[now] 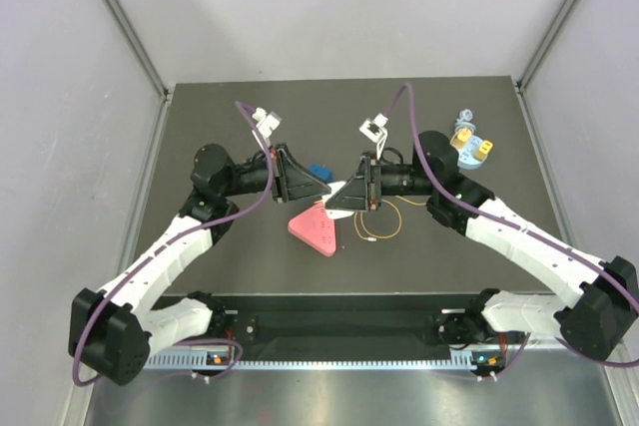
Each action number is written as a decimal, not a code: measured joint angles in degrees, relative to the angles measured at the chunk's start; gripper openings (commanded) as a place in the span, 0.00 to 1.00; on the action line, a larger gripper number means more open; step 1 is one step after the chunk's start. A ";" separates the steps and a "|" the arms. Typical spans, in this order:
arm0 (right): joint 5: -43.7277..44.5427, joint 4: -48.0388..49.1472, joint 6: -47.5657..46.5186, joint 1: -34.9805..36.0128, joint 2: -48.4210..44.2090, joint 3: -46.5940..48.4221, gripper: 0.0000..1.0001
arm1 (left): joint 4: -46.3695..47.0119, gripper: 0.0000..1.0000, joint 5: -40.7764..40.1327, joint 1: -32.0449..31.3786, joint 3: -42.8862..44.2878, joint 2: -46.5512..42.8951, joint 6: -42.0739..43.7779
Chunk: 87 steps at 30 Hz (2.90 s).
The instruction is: Insert the plug
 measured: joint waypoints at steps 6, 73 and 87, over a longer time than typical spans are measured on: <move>2.58 -0.63 0.92 0.13 -0.11 0.00 0.49 | 0.33 0.00 -0.72 -0.55 -0.13 0.31 -0.46; 53.64 -36.96 9.94 16.15 29.77 13.53 0.00 | -47.41 0.67 -50.05 12.52 -6.78 0.59 6.45; 54.07 -41.55 10.05 16.79 33.81 18.05 0.00 | -46.34 0.67 -50.10 12.52 -7.54 0.59 6.73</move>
